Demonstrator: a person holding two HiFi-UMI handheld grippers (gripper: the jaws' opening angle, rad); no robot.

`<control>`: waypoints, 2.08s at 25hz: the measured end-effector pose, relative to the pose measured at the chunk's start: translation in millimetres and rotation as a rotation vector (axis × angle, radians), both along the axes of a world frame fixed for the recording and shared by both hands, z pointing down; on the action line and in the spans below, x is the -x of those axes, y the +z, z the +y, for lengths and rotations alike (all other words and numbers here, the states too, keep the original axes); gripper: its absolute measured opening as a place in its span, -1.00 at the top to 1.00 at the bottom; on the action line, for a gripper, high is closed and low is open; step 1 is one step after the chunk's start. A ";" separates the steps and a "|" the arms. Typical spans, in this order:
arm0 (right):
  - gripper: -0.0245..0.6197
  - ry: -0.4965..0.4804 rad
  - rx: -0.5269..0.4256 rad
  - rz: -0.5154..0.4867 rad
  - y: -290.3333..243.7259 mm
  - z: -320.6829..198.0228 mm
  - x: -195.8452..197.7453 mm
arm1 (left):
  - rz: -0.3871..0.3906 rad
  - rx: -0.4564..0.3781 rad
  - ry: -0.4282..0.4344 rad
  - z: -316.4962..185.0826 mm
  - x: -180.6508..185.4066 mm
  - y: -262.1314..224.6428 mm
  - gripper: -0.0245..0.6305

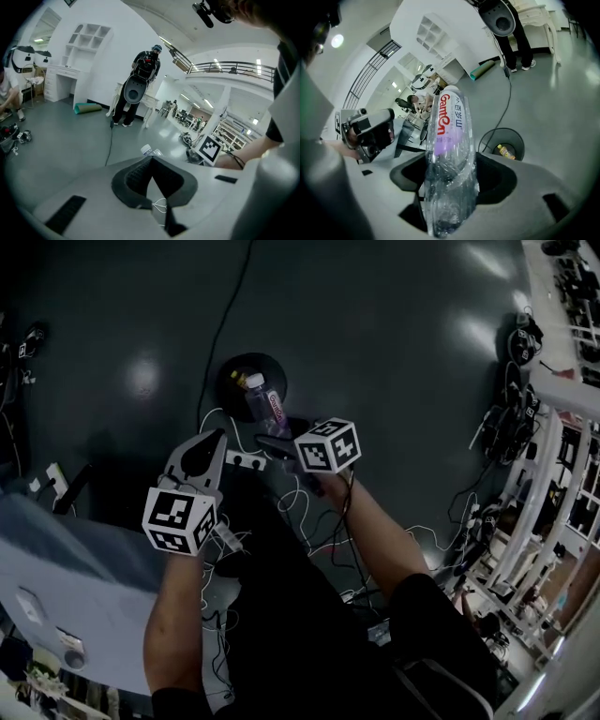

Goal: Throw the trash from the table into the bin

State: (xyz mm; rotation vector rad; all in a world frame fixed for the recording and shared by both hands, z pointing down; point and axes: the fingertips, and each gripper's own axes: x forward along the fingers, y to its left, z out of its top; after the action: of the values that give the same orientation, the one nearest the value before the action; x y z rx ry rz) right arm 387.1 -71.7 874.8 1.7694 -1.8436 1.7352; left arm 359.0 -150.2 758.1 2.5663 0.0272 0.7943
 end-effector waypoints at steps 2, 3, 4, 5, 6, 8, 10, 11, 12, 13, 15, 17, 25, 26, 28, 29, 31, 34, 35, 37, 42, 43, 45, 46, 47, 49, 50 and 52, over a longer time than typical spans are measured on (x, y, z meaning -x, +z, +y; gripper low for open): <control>0.01 0.008 0.017 -0.015 23.2 2.0 -4.1 | -0.016 0.028 -0.046 -0.9 -6.9 24.9 0.88; 0.01 0.011 0.025 -0.020 34.4 3.4 -6.0 | -0.027 0.040 -0.067 0.3 -9.2 37.8 0.88; 0.01 0.015 0.034 -0.026 45.3 4.5 -7.5 | -0.038 0.047 -0.080 2.9 -10.7 50.5 0.88; 0.01 0.019 0.042 -0.032 55.9 5.4 -8.6 | -0.050 0.049 -0.083 7.0 -12.0 62.8 0.88; 0.01 0.024 0.050 -0.040 66.1 6.1 -9.5 | -0.060 0.054 -0.080 12.1 -13.1 74.4 0.88; 0.01 0.030 0.067 -0.056 86.0 8.3 -9.8 | -0.073 0.075 -0.074 23.0 -13.4 95.1 0.88; 0.01 0.033 0.084 -0.067 106.4 10.3 -10.2 | -0.084 0.094 -0.073 29.2 -11.5 113.3 0.88; 0.01 0.037 0.090 -0.073 116.8 10.3 -11.4 | -0.089 0.099 -0.076 29.9 -10.6 121.8 0.88; 0.01 0.045 0.096 -0.081 127.2 9.5 -13.2 | -0.094 0.102 -0.080 29.6 -9.7 130.1 0.88; 0.01 0.056 0.101 -0.092 137.6 8.2 -15.0 | -0.100 0.104 -0.084 29.0 -8.5 137.9 0.89; 0.01 0.080 0.123 -0.110 159.1 6.1 -17.6 | -0.113 0.108 -0.090 27.0 -5.1 151.2 0.88; 0.01 0.088 0.177 -0.100 179.9 8.0 -18.5 | -0.122 0.111 -0.090 25.3 -0.7 159.8 0.88; 0.01 0.130 0.328 -0.034 223.4 12.6 -26.1 | -0.128 0.085 -0.068 25.4 -0.9 166.6 0.88; 0.01 0.135 0.337 -0.019 225.2 12.6 -29.3 | -0.123 0.088 -0.063 26.9 -2.2 165.1 0.88; 0.01 0.146 0.348 0.010 228.2 13.1 -36.7 | -0.116 0.095 -0.060 29.0 -3.6 163.5 0.88; 0.00 0.153 0.348 0.019 229.4 13.1 -40.5 | -0.115 0.099 -0.062 29.4 -3.5 163.6 0.88; 0.00 0.166 0.343 0.033 231.5 11.7 -47.9 | -0.117 0.105 -0.071 28.9 -2.6 165.7 0.88; 0.00 0.181 0.335 0.048 232.1 9.3 -56.9 | -0.128 0.111 -0.078 29.3 -1.2 170.9 0.88; 0.00 0.184 0.333 0.053 231.5 9.4 -58.4 | -0.131 0.113 -0.078 30.1 -0.7 172.4 0.88; 0.00 0.190 0.332 0.055 229.9 11.6 -58.1 | -0.135 0.118 -0.079 32.0 0.0 174.0 0.88; 0.00 0.211 0.335 0.037 224.4 20.3 -54.1 | -0.137 0.121 -0.086 30.3 -1.9 171.2 0.88; 0.01 0.215 0.332 0.033 221.2 21.2 -53.3 | -0.137 0.120 -0.089 29.0 -1.8 168.7 0.88; 0.16 0.223 0.320 0.028 212.0 21.1 -53.0 | -0.135 0.115 -0.095 26.8 -2.2 161.5 0.88; 0.26 0.226 0.312 0.027 206.7 20.7 -53.0 | -0.133 0.112 -0.098 26.0 -2.3 156.9 0.88; 0.40 0.231 0.305 0.024 201.2 20.9 -52.3 | -0.129 0.111 -0.102 25.6 -2.0 151.1 0.88; 0.74 0.241 0.292 0.016 185.9 23.1 -48.4 | -0.113 0.119 -0.111 26.7 -0.4 133.8 0.89; 0.81 0.241 0.284 0.011 175.5 23.3 -45.4 | -0.105 0.128 -0.115 27.8 0.7 123.1 0.89; 0.87 0.221 0.261 -0.006 153.4 18.7 -37.2 | -0.098 0.141 -0.126 27.7 4.4 104.8 0.88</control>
State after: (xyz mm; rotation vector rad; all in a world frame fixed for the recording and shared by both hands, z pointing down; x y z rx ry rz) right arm 424.3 -53.0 1028.1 1.9175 -1.3879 1.9512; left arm 354.5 -122.5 862.8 2.3684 -0.1040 0.8377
